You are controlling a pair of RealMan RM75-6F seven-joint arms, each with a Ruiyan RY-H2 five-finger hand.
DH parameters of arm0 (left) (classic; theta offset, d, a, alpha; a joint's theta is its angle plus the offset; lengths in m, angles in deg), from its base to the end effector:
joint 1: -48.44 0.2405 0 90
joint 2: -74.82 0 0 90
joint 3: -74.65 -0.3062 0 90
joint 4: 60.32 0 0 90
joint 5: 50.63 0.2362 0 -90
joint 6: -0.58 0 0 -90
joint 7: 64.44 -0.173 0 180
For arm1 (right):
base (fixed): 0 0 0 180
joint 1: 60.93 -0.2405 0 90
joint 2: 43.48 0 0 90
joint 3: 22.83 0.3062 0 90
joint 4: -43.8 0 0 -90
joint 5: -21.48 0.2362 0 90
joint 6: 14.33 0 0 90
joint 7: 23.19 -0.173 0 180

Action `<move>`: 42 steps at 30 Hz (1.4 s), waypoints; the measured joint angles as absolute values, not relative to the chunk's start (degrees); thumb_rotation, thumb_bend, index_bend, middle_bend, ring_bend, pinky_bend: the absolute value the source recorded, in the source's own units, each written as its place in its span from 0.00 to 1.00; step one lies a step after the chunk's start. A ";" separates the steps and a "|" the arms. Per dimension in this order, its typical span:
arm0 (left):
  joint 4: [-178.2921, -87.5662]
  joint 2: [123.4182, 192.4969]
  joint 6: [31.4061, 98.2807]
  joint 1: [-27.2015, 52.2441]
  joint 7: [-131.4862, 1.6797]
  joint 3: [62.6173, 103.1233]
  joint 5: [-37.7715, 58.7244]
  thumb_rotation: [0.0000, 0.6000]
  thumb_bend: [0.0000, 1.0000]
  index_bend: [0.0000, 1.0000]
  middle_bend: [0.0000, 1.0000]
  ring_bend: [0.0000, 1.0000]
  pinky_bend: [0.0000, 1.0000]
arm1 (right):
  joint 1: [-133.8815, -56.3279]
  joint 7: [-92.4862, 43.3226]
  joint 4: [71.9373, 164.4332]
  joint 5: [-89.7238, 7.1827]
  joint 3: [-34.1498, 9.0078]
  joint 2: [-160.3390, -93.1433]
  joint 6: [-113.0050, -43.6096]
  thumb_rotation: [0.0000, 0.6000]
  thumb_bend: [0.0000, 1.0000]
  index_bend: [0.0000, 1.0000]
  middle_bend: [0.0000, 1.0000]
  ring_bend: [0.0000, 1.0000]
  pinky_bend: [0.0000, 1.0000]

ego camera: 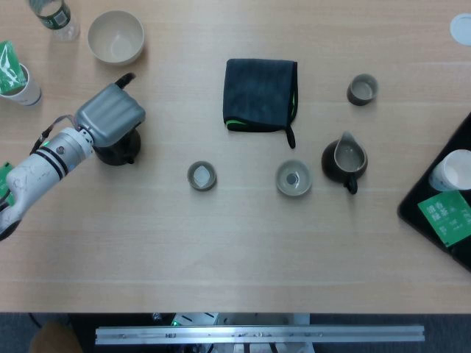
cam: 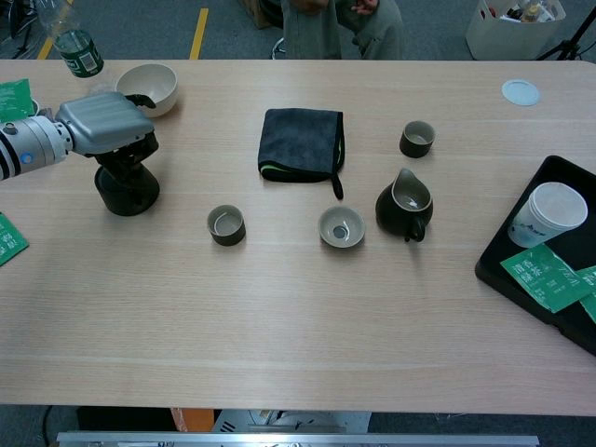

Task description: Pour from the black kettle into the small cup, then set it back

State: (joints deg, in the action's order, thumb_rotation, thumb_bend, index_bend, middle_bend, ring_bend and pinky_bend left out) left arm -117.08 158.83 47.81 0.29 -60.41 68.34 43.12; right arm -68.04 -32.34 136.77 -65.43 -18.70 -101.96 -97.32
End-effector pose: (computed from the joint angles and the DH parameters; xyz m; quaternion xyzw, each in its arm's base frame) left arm -0.2797 0.4516 -0.0188 -0.8843 -0.1858 -0.2070 0.3752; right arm -0.3589 -0.2358 0.1901 0.5935 -0.3975 0.4215 0.5587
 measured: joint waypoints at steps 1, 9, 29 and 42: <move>-116.94 158.88 47.83 0.30 -60.31 68.30 43.15 0.73 0.19 0.76 0.85 0.64 0.11 | -68.05 -32.33 136.80 -65.36 -18.67 -101.96 -97.27 1.00 0.00 0.36 0.39 0.23 0.23; -116.93 158.52 48.59 0.42 -59.83 68.40 43.25 0.70 0.20 0.81 0.92 0.70 0.11 | -68.12 -32.09 137.06 -65.36 -18.54 -101.90 -97.27 1.00 0.00 0.36 0.39 0.23 0.23; -120.13 156.46 48.73 1.65 -59.95 70.02 40.18 0.39 0.19 0.91 1.00 0.80 0.14 | -68.49 -32.26 136.85 -65.41 -18.37 -102.27 -96.91 1.00 0.00 0.36 0.39 0.23 0.23; -124.23 154.68 49.65 3.70 -62.08 73.47 34.34 0.38 0.20 0.95 1.00 0.84 0.18 | -68.47 -32.17 137.07 -65.85 -18.48 -102.24 -97.15 1.00 0.00 0.36 0.39 0.23 0.23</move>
